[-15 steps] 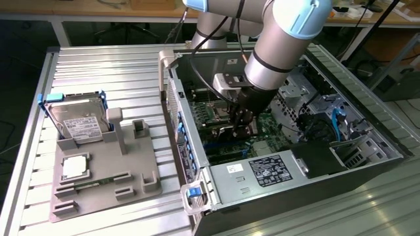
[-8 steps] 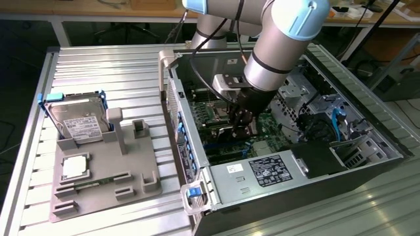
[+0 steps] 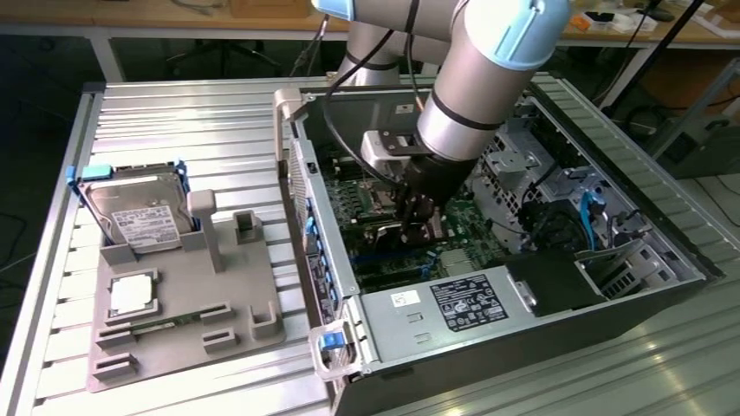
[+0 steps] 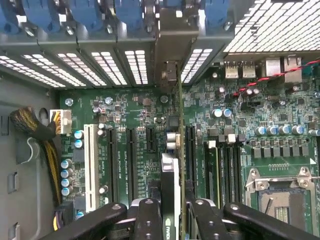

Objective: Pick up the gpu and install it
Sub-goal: 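Insert the gpu into the slot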

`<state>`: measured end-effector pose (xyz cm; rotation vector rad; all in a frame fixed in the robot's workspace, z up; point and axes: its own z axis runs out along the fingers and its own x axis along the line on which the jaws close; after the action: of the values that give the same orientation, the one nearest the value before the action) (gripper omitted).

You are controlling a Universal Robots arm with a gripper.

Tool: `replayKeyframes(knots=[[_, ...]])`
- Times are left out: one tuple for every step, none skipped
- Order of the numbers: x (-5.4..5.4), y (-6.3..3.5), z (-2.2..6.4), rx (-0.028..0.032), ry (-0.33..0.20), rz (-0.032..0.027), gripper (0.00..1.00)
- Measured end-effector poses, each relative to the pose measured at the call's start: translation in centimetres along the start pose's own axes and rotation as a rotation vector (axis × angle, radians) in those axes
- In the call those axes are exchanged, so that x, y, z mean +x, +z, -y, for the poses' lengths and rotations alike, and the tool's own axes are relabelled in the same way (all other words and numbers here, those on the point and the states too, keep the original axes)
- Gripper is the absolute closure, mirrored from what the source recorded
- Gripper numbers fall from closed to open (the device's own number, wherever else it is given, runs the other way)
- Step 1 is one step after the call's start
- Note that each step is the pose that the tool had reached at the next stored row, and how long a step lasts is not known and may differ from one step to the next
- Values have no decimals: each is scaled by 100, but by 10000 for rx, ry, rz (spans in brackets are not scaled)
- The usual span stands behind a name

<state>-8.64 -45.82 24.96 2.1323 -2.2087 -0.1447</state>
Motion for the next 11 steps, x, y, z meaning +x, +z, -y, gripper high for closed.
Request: replayKeyframes(knots=[[0, 9, 1, -2, 0, -2, 73], [1, 22, 3, -5, 0, -9, 73], [2, 42, 4, -8, 1, -14, 73], [4, 55, 5, -14, 3, -27, 73], [1, 57, 5, -17, 3, -19, 73], [-2, 27, 1, -18, 3, 5, 73], [-3, 10, -1, -27, 5, 7, 73], [0, 26, -1, -33, 2, -7, 73], [1, 50, 0, -41, 2, -18, 73], [3, 62, -1, -43, 0, -31, 73], [0, 43, -7, -36, 4, -16, 73]])
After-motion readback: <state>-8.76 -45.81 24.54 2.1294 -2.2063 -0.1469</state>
